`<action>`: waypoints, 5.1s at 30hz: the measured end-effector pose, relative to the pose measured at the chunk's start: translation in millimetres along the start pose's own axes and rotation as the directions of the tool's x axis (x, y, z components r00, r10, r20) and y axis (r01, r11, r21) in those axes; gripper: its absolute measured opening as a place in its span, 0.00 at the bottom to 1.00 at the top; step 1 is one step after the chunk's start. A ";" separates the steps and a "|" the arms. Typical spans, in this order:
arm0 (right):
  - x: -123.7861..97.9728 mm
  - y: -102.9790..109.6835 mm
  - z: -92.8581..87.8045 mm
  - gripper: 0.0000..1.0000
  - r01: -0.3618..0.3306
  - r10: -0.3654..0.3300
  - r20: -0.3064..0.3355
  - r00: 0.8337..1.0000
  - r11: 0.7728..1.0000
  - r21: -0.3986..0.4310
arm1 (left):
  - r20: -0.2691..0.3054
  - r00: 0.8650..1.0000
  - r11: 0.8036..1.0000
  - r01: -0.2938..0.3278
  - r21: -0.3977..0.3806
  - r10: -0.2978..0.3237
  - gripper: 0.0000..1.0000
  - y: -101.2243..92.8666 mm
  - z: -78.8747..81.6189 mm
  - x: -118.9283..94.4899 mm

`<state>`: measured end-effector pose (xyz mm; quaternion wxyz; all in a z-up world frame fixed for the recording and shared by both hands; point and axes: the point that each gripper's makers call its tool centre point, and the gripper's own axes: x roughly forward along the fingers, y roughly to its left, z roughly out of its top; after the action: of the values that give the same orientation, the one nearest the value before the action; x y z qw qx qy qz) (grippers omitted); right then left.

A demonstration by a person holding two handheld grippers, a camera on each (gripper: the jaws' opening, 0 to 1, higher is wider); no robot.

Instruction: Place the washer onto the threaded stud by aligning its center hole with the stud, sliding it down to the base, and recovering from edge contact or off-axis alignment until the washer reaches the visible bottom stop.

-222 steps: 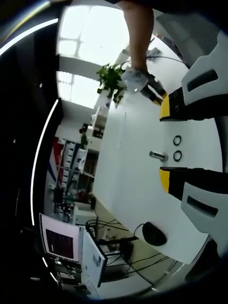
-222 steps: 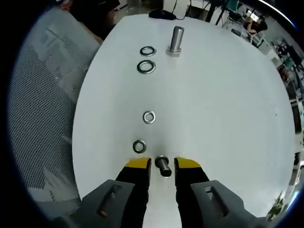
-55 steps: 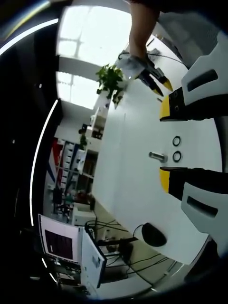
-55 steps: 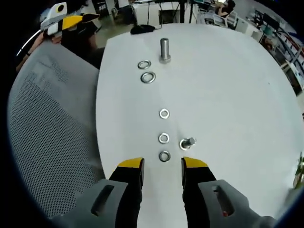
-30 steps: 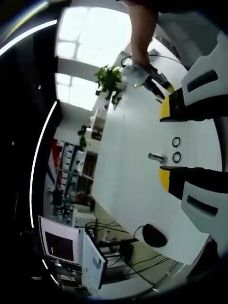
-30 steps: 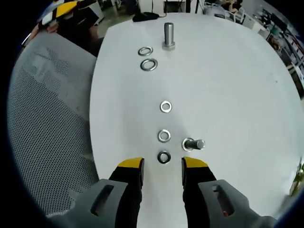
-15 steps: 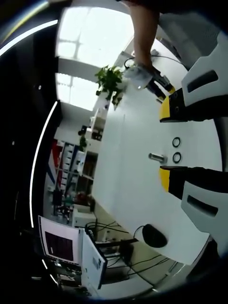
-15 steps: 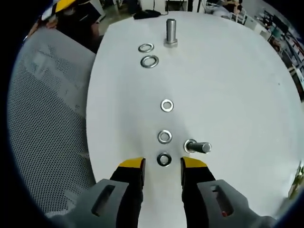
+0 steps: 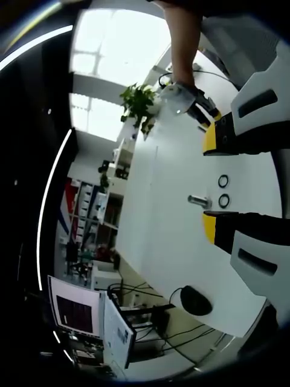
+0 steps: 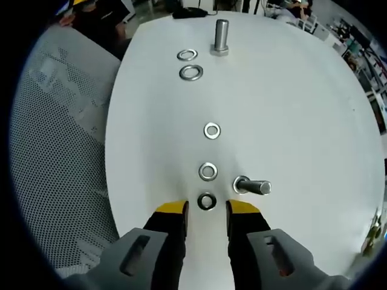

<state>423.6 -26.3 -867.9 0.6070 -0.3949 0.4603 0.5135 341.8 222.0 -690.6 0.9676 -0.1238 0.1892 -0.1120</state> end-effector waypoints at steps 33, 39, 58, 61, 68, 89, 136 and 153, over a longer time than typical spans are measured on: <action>-8.4 4.0 3.4 0.13 -0.017 0.016 0.039 0.999 1.000 0.016 | -0.007 1.000 1.000 -0.002 0.001 0.002 0.35 -0.6 -1.1 0.2; -15.6 6.3 3.3 0.13 -0.021 0.020 0.043 0.999 1.000 0.021 | -0.006 1.000 1.000 -0.001 0.001 0.001 0.35 -0.9 -0.9 0.0; -32.2 7.7 8.1 0.13 -0.024 0.022 0.066 0.998 0.999 0.034 | 0.006 1.000 1.000 0.001 -0.004 -0.001 0.35 -0.8 0.6 -0.7; -35.8 7.0 8.5 0.13 -0.022 0.019 0.068 0.997 0.999 0.038 | 0.003 1.000 1.000 0.002 -0.001 -0.002 0.35 -1.2 0.0 -0.6; -41.8 5.5 5.9 0.13 -0.026 0.023 0.063 0.998 0.999 0.034 | 0.002 1.000 1.000 0.003 -0.001 -0.003 0.35 -1.3 0.0 -0.4; -67.1 -3.2 19.8 0.13 0.009 -0.010 0.104 0.995 1.000 0.013 | -0.004 1.000 1.000 0.001 0.001 -0.001 0.35 0.1 -0.9 0.2; -63.2 -32.0 36.7 0.13 0.119 -0.108 0.110 0.988 0.987 -0.104 | -0.010 1.000 1.000 0.000 -0.003 0.000 0.35 -0.2 -1.3 -0.1; -52.5 -34.3 35.2 0.13 0.122 -0.112 0.099 0.989 0.988 -0.099 | -0.008 1.000 1.000 0.001 -0.005 -0.001 0.35 -0.4 -1.1 0.0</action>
<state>460.3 -11.9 -807.7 0.6354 -0.4283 0.3797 0.5184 341.3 221.4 -691.5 0.9665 -0.1257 0.1934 -0.1124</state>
